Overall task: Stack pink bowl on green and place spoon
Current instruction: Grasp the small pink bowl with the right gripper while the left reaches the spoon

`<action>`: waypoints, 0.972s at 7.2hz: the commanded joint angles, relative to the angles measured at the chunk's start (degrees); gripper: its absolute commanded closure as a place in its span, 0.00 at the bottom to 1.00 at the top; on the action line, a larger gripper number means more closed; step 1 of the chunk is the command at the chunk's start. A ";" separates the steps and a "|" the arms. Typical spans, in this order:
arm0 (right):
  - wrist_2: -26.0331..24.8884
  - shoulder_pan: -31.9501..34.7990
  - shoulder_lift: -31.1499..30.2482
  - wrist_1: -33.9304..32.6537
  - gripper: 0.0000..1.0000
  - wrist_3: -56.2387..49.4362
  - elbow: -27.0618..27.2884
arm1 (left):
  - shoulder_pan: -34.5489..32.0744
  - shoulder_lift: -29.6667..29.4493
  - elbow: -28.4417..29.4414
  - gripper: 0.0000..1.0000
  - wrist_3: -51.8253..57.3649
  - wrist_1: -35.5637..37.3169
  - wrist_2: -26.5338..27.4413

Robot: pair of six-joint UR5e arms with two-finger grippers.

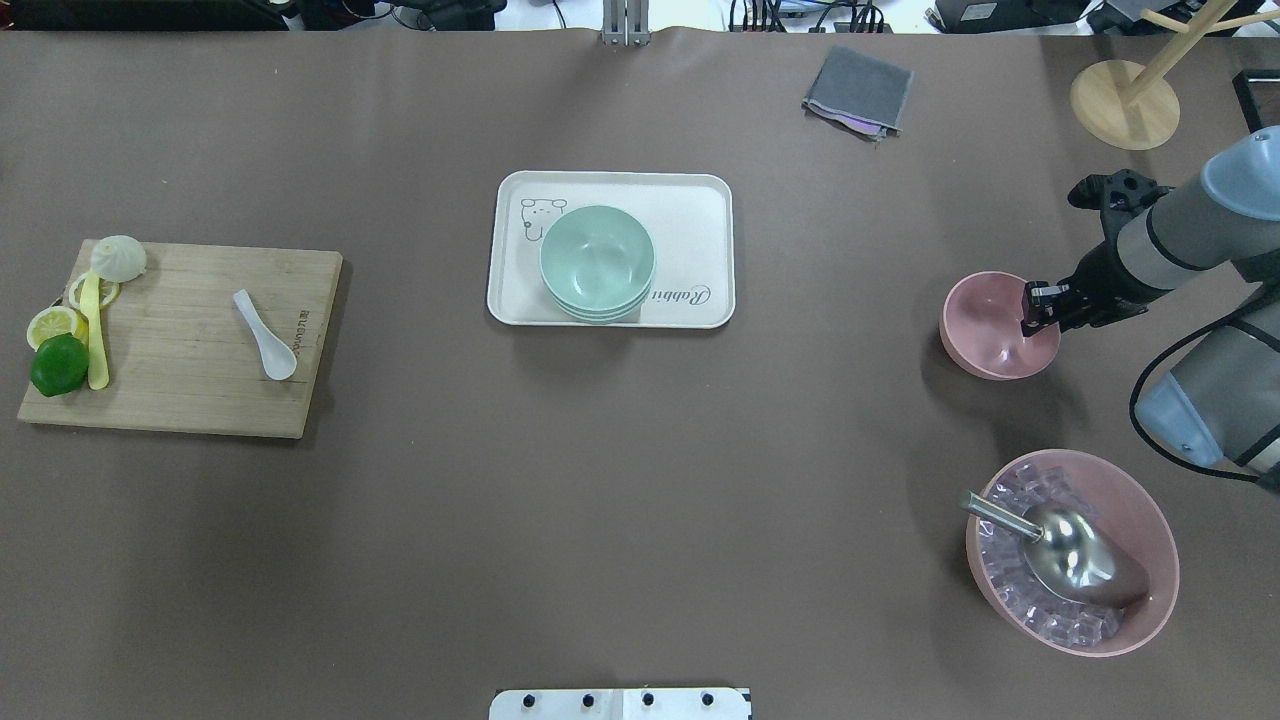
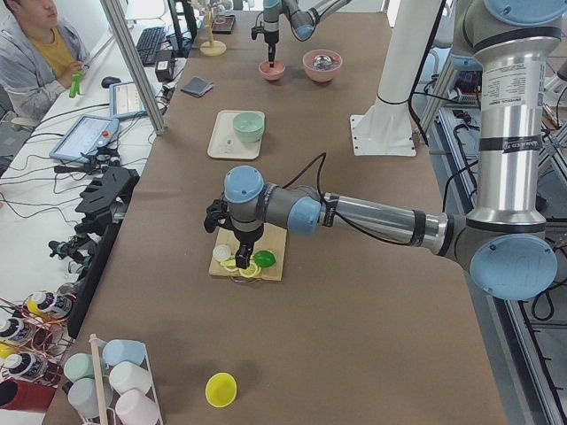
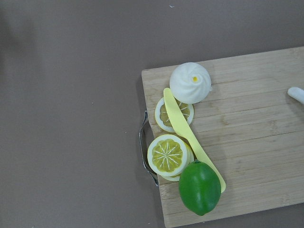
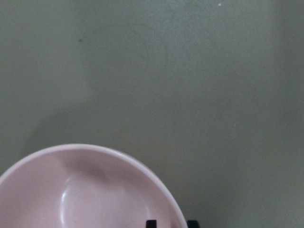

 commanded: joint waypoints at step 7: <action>-5.07 -9.26 28.66 -9.68 1.00 36.21 2.32 | 22.35 -20.22 12.89 0.12 -53.61 -5.17 9.41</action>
